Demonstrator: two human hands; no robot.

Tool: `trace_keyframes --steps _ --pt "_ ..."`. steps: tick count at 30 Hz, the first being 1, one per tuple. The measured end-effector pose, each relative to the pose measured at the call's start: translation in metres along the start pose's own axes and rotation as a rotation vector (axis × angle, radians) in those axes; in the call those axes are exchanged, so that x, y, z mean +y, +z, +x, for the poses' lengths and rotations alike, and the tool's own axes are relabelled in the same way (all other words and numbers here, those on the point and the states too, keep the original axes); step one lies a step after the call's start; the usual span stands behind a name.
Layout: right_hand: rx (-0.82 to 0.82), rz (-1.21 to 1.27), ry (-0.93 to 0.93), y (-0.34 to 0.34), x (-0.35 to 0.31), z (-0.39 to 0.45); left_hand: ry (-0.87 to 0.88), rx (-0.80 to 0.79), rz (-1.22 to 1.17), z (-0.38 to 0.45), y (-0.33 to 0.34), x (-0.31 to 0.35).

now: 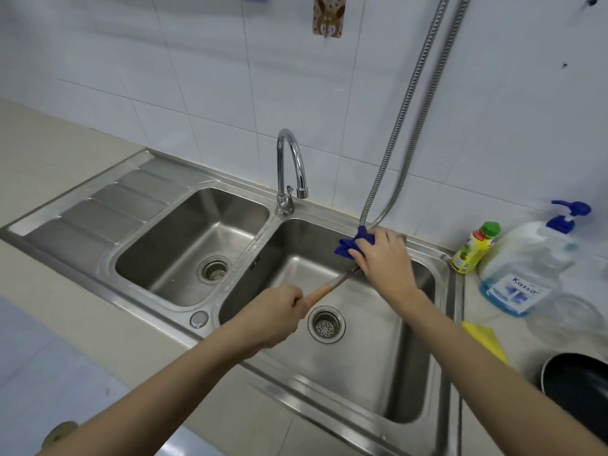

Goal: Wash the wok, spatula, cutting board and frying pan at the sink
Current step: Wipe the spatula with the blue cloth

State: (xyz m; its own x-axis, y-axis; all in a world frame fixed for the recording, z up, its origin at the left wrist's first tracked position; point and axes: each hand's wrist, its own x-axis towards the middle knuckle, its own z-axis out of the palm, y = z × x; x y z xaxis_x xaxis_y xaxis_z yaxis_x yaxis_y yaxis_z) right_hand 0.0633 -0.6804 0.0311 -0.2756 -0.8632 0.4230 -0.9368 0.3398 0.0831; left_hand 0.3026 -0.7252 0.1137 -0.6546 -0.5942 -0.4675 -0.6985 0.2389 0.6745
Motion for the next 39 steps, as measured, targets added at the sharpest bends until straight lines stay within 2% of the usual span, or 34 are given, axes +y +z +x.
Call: trace_keyframes --steps 2,5,9,13,15,17,19,21,24,27,31,33,37,39 --pt "-0.075 -0.105 -0.028 0.003 0.009 0.006 0.110 0.125 0.312 0.002 0.004 -0.006" --pt "-0.196 -0.173 0.021 -0.002 0.004 0.012 0.209 0.320 0.628 0.007 0.010 -0.013" --pt "-0.458 -0.133 0.306 0.005 0.010 0.019 0.307 0.463 0.822 0.005 0.010 -0.021" --pt "-0.618 0.155 0.629 0.026 0.051 0.000 0.403 0.564 0.937 -0.001 -0.006 -0.036" --pt "-0.603 0.334 0.771 0.033 0.063 -0.016 0.456 0.646 0.897 -0.002 -0.019 -0.036" --pt "-0.493 0.606 0.926 0.035 0.058 -0.031 0.491 0.723 0.833 0.002 -0.028 -0.025" --pt "-0.390 0.771 1.046 0.035 0.047 -0.043 0.513 0.754 0.798 0.007 -0.030 -0.009" --pt "-0.313 0.855 1.061 0.031 0.037 -0.057 0.497 0.697 0.742 0.012 -0.026 0.001" --pt "-0.158 0.892 1.030 0.017 0.032 -0.081 0.440 0.474 0.472 0.023 -0.012 -0.002" --pt "-0.025 0.789 1.047 0.010 0.041 -0.120 0.339 0.221 0.211 0.031 0.011 -0.004" --pt "0.077 0.575 1.163 -0.004 0.059 -0.187 0.207 -0.112 -0.228 0.033 0.042 0.003" --pt "0.078 0.475 1.246 -0.013 0.064 -0.220 0.195 -0.220 -0.280 0.033 0.053 0.008" --pt "-0.096 0.255 1.297 -0.022 0.070 -0.259 0.224 -0.390 -0.281 0.035 0.072 0.026" --pt "0.019 0.195 1.282 -0.031 0.065 -0.254 0.235 -0.459 -0.279 0.035 0.080 0.037"
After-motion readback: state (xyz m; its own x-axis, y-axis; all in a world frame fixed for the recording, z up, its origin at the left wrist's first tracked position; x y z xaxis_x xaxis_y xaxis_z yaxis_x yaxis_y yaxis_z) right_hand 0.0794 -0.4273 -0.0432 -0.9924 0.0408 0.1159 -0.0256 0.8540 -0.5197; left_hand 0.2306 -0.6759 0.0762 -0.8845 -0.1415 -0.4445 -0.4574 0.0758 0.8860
